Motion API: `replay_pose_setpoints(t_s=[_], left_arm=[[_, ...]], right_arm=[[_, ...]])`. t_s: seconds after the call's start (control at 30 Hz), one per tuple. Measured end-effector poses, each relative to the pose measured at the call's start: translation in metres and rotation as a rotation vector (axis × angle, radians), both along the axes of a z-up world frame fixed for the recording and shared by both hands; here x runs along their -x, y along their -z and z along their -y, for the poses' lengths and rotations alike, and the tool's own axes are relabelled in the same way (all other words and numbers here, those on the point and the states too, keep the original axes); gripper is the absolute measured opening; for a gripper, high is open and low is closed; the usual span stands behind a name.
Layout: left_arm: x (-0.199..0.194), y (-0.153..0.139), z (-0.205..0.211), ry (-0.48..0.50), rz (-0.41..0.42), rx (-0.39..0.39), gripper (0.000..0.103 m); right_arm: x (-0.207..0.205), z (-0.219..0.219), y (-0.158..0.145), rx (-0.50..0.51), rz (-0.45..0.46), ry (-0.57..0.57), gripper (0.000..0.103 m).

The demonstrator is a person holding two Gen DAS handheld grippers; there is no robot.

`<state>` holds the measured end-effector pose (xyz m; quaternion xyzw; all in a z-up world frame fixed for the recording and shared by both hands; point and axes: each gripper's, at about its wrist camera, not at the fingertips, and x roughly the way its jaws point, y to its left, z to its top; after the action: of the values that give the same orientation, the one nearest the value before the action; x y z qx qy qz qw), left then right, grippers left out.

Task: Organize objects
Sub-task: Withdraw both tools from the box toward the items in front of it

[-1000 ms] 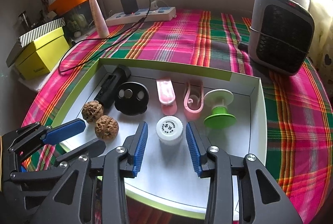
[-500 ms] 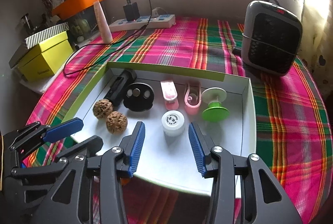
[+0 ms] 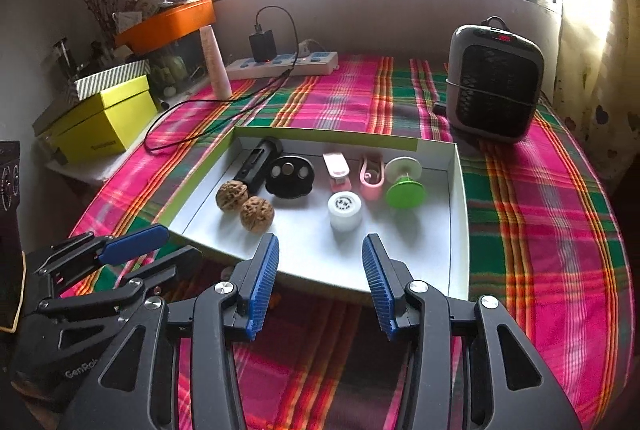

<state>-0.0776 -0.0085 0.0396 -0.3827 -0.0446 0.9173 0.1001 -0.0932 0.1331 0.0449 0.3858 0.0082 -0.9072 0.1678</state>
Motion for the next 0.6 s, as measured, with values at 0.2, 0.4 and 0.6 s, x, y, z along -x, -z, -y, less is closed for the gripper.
replay_pose_setpoints(t_s=[0.2, 0.4, 0.6], left_arm=[[-0.01, 0.001, 0.003, -0.004, -0.001, -0.007, 0.043], [-0.018, 0.005, 0.009, -0.016, 0.005, -0.01, 0.043], [-0.023, 0.015, 0.014, -0.025, 0.03, -0.023, 0.043]], right_arm=[[-0.011, -0.001, 0.004, -0.008, -0.004, 0.008, 0.045], [-0.019, -0.001, 0.012, 0.006, 0.016, 0.007, 0.045], [-0.026, 0.011, 0.027, 0.004, 0.053, -0.022, 0.045]])
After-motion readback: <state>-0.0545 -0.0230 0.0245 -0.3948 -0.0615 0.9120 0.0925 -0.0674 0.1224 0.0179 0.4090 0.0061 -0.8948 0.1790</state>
